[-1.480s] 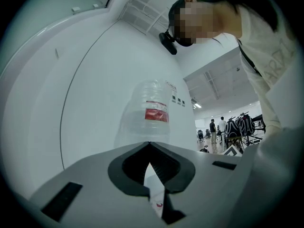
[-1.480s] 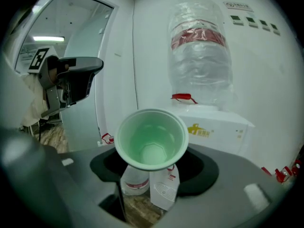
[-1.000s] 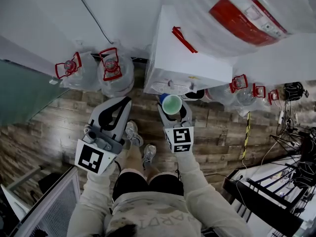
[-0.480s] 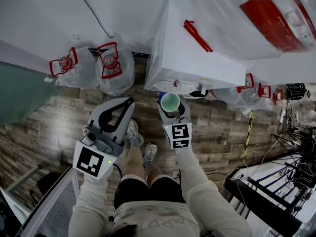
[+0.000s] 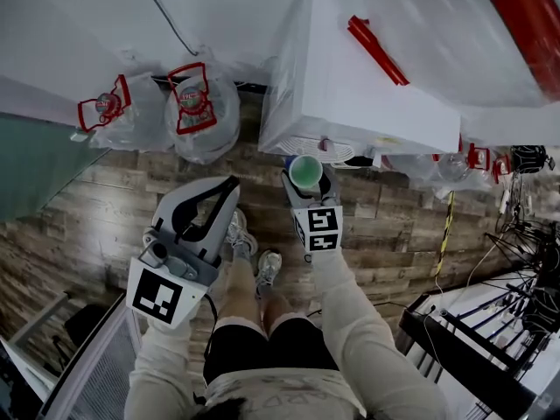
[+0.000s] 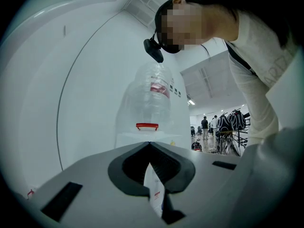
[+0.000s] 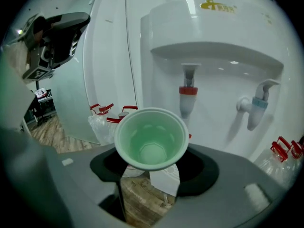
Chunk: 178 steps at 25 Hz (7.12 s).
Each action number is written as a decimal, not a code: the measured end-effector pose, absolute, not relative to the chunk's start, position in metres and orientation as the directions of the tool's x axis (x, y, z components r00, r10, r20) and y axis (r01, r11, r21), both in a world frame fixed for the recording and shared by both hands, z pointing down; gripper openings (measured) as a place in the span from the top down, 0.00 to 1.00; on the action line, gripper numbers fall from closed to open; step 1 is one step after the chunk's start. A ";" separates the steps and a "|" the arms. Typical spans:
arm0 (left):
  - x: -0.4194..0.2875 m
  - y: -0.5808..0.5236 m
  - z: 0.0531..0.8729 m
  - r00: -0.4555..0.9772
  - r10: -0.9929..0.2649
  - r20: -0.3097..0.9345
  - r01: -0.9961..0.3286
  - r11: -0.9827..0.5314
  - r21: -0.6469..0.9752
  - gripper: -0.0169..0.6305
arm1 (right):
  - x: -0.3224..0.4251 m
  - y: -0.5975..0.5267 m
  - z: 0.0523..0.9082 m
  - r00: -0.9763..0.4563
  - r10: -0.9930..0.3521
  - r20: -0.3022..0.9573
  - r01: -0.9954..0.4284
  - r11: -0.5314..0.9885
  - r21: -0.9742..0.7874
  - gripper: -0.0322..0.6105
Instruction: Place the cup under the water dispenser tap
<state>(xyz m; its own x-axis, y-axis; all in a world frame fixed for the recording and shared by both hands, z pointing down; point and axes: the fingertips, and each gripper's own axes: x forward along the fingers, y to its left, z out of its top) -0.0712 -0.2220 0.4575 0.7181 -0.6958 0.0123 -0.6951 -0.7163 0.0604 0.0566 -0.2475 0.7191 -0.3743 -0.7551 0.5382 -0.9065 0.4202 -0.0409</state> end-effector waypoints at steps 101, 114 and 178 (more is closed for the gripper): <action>-0.013 -0.136 0.369 0.703 -0.710 0.041 -0.711 -0.703 0.028 0.97 | 0.141 -0.157 0.546 -0.326 -0.848 0.418 -0.934 0.357 -0.002 0.94; -0.013 -0.101 0.322 0.686 -0.727 -0.001 -0.727 -0.686 0.028 0.97 | 0.140 -0.113 0.465 -0.345 -0.865 0.365 -0.921 0.387 0.048 0.94; 0.007 0.002 0.201 0.664 -0.722 -0.194 -0.745 -0.661 -0.086 0.97 | 0.184 0.012 0.243 -0.319 -0.947 -0.044 -0.940 0.310 0.139 0.94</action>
